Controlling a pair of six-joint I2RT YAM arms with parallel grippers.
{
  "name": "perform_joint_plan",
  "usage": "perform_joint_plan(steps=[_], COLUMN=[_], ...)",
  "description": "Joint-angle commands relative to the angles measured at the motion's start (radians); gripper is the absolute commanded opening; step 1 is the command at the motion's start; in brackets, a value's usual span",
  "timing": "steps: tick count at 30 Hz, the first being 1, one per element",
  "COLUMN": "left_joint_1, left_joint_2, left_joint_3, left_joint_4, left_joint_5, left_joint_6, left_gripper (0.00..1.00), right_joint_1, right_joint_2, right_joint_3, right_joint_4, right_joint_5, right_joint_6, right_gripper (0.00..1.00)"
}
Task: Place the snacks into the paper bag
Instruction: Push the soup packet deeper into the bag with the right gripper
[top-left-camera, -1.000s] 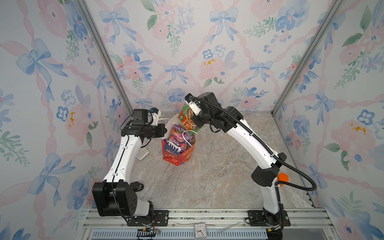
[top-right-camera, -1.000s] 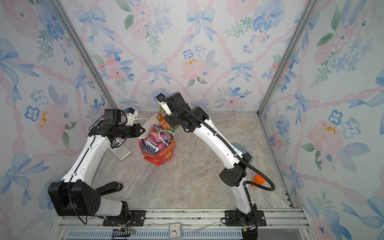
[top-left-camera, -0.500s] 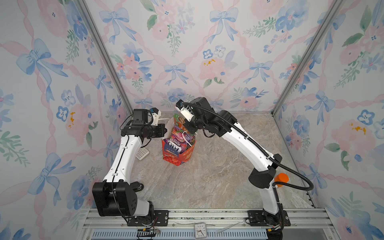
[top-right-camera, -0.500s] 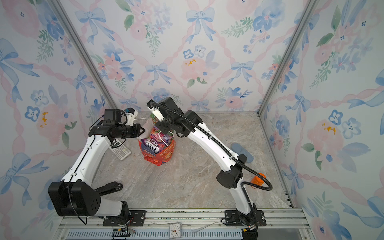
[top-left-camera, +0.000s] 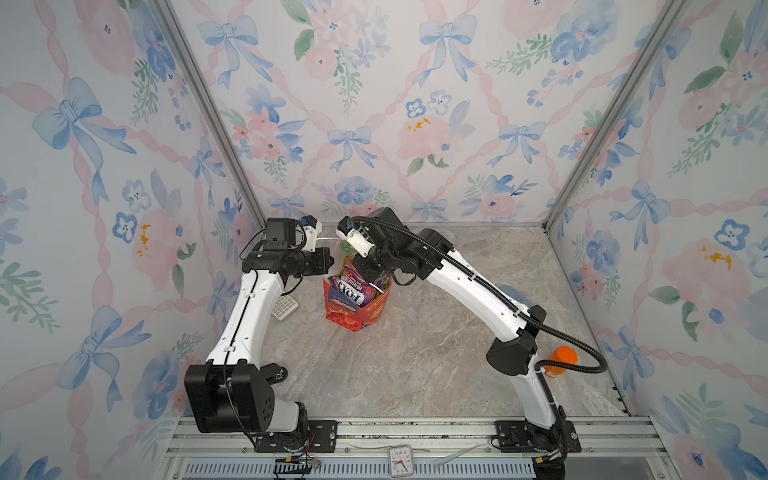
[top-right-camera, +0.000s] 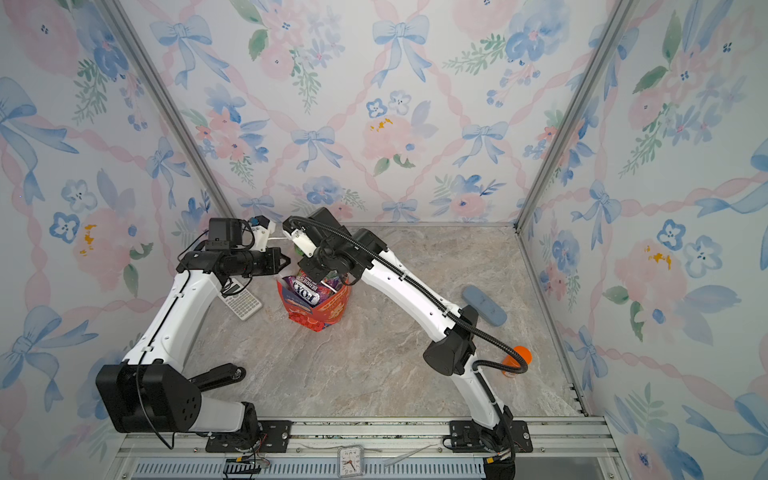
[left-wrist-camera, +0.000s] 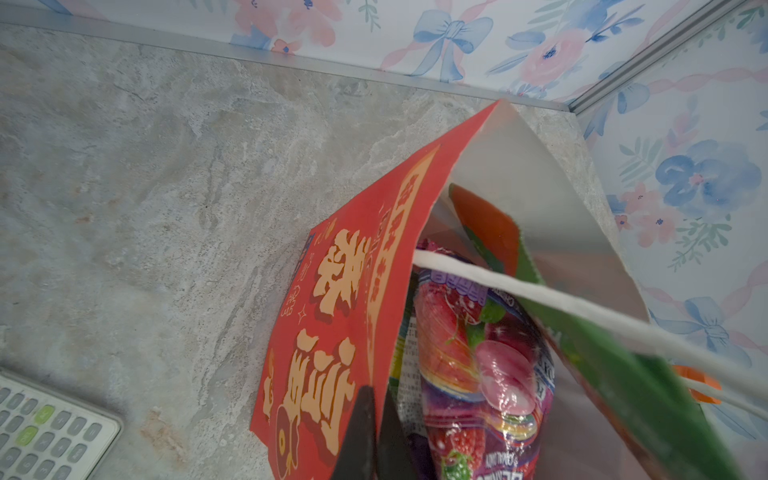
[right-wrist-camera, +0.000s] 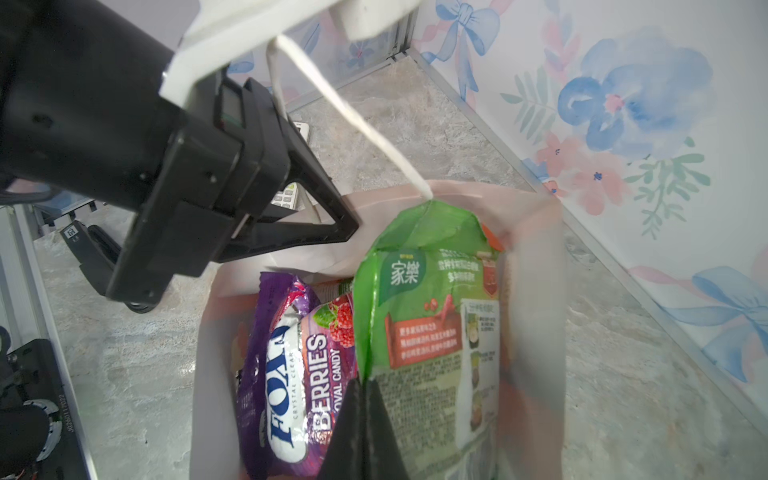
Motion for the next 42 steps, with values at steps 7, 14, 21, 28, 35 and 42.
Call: perform_joint_plan(steps=[7, 14, 21, 28, 35, 42], left_joint_1=[0.006, 0.007, 0.006, 0.006, 0.007, 0.008], left_joint_2=[-0.010, -0.011, -0.009, -0.010, -0.007, -0.002], left_joint_3=[-0.004, -0.003, 0.000, 0.005, 0.021, 0.043], left_joint_4=[0.001, 0.001, 0.001, 0.001, 0.001, -0.001], left_joint_5=[0.006, 0.002, 0.003, -0.001, -0.010, -0.021], left_joint_6=[0.010, 0.009, 0.005, 0.002, 0.000, -0.002], left_gripper=[0.00, 0.00, 0.00, 0.00, 0.00, 0.00], right_joint_1=[0.019, 0.008, -0.003, -0.021, -0.030, -0.047], right_joint_2=[-0.015, -0.043, 0.033, 0.114, 0.179, 0.257], right_joint_3=[0.017, 0.021, 0.098, 0.113, 0.109, 0.115], right_joint_4=[-0.034, 0.009, 0.019, 0.019, 0.011, 0.013], right_joint_5=[-0.041, 0.028, 0.060, 0.051, 0.037, 0.035], right_joint_6=[0.037, 0.024, 0.023, 0.034, 0.052, 0.095], right_gripper=[0.51, 0.55, 0.47, 0.42, 0.41, 0.41])
